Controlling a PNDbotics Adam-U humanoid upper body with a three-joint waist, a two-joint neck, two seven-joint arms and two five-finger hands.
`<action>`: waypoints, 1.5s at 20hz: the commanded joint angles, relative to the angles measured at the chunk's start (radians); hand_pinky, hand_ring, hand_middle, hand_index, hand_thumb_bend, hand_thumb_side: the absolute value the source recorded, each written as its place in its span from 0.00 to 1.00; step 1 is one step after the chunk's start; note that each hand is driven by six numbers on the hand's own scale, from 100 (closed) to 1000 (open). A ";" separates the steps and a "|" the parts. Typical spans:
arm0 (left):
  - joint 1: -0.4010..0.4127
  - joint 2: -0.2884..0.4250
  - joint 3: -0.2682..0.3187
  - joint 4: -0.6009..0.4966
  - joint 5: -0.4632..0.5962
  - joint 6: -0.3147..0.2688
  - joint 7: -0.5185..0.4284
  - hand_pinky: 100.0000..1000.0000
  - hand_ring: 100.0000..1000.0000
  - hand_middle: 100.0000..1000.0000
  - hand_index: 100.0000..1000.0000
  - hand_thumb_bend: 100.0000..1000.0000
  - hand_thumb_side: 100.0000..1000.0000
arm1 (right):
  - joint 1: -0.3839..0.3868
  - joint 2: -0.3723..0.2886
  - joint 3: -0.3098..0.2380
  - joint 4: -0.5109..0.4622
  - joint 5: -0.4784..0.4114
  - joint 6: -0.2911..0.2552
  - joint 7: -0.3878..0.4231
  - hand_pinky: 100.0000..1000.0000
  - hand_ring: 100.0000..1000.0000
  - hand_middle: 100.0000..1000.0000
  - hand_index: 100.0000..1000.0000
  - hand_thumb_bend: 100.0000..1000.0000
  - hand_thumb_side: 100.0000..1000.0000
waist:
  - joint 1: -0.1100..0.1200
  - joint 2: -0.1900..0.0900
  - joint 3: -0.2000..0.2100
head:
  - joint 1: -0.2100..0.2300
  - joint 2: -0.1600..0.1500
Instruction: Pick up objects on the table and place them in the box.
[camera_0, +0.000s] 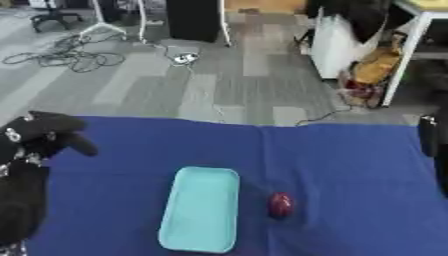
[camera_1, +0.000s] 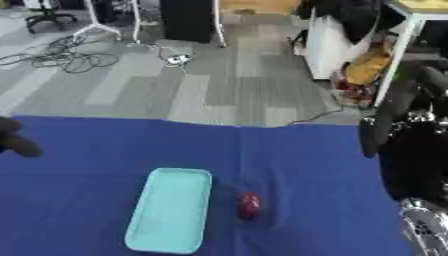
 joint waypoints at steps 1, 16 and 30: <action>-0.011 0.018 0.011 -0.015 -0.002 0.003 0.002 0.40 0.44 0.57 0.70 0.37 0.79 | 0.001 -0.077 -0.024 -0.015 0.160 -0.066 -0.020 0.18 0.36 0.53 0.79 0.10 1.00 | 0.000 -0.020 0.005 | -0.002 -0.004; -0.012 0.023 -0.001 -0.015 0.008 0.007 -0.012 0.40 0.44 0.57 0.70 0.38 0.79 | -0.049 -0.350 0.114 0.012 0.775 -0.381 -0.107 0.27 0.46 0.63 0.79 0.43 1.00 | -0.011 -0.024 0.025 | -0.038 0.017; -0.025 0.015 -0.005 -0.015 0.016 0.008 -0.020 0.40 0.44 0.57 0.70 0.37 0.79 | -0.131 -0.346 0.190 0.105 0.726 -0.438 0.101 0.30 0.49 0.74 0.83 0.57 1.00 | -0.012 -0.014 0.043 | -0.060 -0.018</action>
